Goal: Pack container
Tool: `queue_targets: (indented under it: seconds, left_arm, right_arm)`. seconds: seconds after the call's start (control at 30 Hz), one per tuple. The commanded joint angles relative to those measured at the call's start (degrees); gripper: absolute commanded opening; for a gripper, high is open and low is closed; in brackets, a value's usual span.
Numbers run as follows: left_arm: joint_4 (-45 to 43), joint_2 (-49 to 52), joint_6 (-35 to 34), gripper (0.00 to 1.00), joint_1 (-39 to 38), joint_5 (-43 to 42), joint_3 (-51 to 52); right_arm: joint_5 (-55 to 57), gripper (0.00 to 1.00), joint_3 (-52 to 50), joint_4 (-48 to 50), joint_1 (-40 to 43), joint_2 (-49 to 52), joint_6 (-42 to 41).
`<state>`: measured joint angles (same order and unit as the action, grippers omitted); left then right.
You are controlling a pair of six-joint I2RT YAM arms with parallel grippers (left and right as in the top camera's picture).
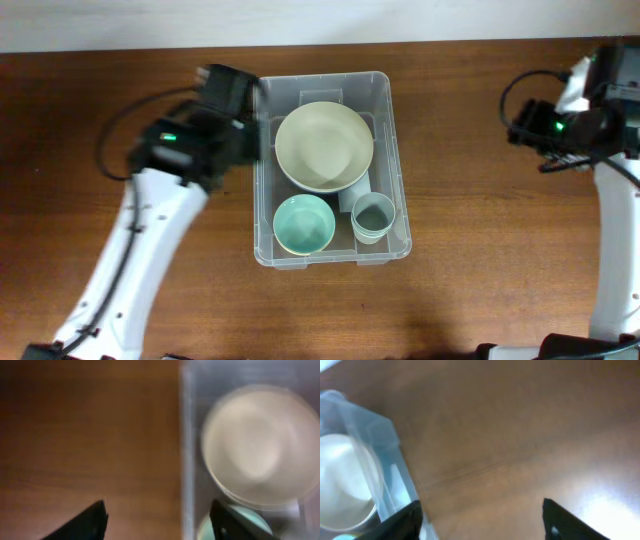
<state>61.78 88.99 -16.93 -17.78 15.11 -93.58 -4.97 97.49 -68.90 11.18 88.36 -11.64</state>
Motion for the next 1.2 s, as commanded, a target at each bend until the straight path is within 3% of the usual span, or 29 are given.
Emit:
queue_targets:
  seconds: [0.0,0.07,0.1,0.13,0.37,0.8,1.0,1.17]
  left_arm:
    - [-4.1,-0.3,-0.3,0.70,8.7,0.1,-1.2]
    - [-6.8,0.2,-0.3,0.78,13.1,-1.7,-1.2]
    - [-7.6,0.4,-0.3,0.95,15.0,-3.0,-1.2]
    - [-8.0,0.6,-0.3,1.00,16.6,-3.7,-1.2]
    - [-7.6,0.9,-0.3,1.00,20.2,-3.7,-1.2]
    - [-0.2,-6.3,0.3,1.00,20.2,-3.3,0.3]
    - [-4.6,-18.7,1.7,1.00,20.2,-3.4,11.9]
    - [-14.7,-32.9,6.3,1.00,20.2,-10.6,28.8]
  right_arm:
    - [4.6,0.78,-0.2,4.2,-5.4,0.7,2.9]
    - [5.9,0.84,-0.2,7.4,-8.2,1.9,4.4]
    - [5.9,0.92,-0.2,9.5,-9.6,2.9,5.5]
    - [5.9,0.99,-0.2,11.5,-10.5,3.8,6.5]
    - [7.2,0.99,-0.2,18.1,-11.5,6.5,7.0]
    - [7.2,0.98,-0.2,8.1,-11.5,-0.7,3.2]
    - [8.9,0.99,-6.8,10.7,-11.5,-8.2,0.3]
    - [10.2,0.99,-26.0,19.5,-11.5,-21.4,-1.6]
